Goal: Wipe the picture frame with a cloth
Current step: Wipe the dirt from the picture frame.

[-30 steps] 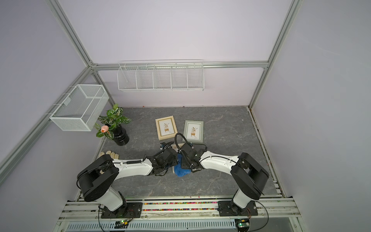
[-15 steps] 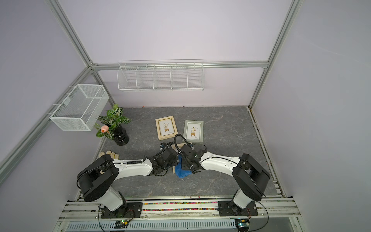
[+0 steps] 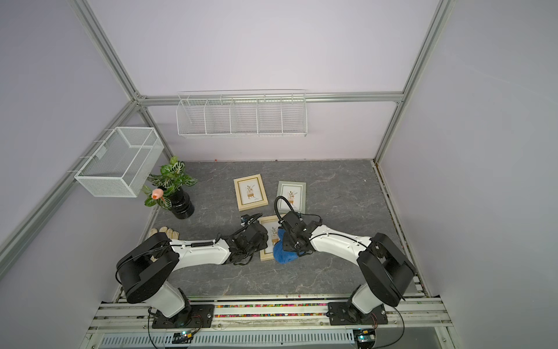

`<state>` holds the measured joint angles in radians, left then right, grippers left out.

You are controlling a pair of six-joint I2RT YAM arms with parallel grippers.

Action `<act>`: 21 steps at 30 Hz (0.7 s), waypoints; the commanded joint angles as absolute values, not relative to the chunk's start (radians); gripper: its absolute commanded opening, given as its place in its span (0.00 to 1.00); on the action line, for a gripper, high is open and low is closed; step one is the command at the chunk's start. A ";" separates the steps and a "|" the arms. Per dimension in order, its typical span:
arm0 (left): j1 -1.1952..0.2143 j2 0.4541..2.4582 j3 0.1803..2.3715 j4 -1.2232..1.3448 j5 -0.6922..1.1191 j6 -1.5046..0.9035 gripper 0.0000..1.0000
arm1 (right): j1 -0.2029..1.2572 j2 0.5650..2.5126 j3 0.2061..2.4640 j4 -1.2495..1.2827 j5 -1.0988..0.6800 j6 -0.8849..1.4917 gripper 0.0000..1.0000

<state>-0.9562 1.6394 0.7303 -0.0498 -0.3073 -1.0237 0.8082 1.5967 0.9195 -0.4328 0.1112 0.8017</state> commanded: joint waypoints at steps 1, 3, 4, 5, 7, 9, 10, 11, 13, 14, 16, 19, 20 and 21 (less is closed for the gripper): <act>-0.972 1.699 0.707 -0.193 -0.261 -1.029 0.12 | 0.780 1.688 0.984 -0.453 0.133 0.753 0.07; -0.972 1.700 0.708 -0.192 -0.259 -1.025 0.12 | 0.753 1.730 1.042 -0.459 0.155 0.722 0.07; -0.972 1.701 0.710 -0.192 -0.260 -1.025 0.12 | 0.743 1.752 1.074 -0.470 0.164 0.707 0.07; -0.972 1.702 0.712 -0.193 -0.258 -1.023 0.12 | 0.741 1.779 1.106 -0.484 0.173 0.695 0.07; -0.973 1.704 0.715 -0.196 -0.259 -1.022 0.12 | 0.750 1.808 1.133 -0.502 0.174 0.681 0.07; -0.971 1.704 0.718 -0.198 -0.260 -1.020 0.12 | 0.772 1.807 1.107 -0.509 0.196 0.678 0.07; -0.972 1.705 0.718 -0.199 -0.262 -1.020 0.12 | 0.786 1.798 1.074 -0.508 0.204 0.677 0.07; -0.973 1.704 0.718 -0.199 -0.264 -1.022 0.12 | 0.798 1.781 1.036 -0.504 0.203 0.677 0.07; -0.972 1.705 0.715 -0.197 -0.265 -1.024 0.12 | 0.818 1.729 0.944 -0.501 0.195 0.690 0.07; -0.972 1.706 0.713 -0.196 -0.265 -1.026 0.12 | 0.827 1.694 0.909 -0.505 0.187 0.699 0.07; -0.972 1.704 0.709 -0.190 -0.264 -1.025 0.12 | 0.846 1.637 0.844 -0.516 0.176 0.716 0.07; -0.973 1.706 0.709 -0.179 -0.261 -1.021 0.12 | 0.846 1.620 0.830 -0.496 0.160 0.715 0.07; -0.973 1.708 0.708 -0.172 -0.257 -1.017 0.12 | 0.836 1.635 0.846 -0.476 0.156 0.706 0.07; -0.973 1.710 0.710 -0.168 -0.254 -1.012 0.12 | 0.819 1.660 0.866 -0.454 0.140 0.699 0.07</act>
<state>-0.9684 1.6485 0.7425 -0.0574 -0.3141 -1.0092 0.8413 1.5944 0.8886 -0.3679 0.1764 0.7059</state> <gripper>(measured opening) 0.243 0.124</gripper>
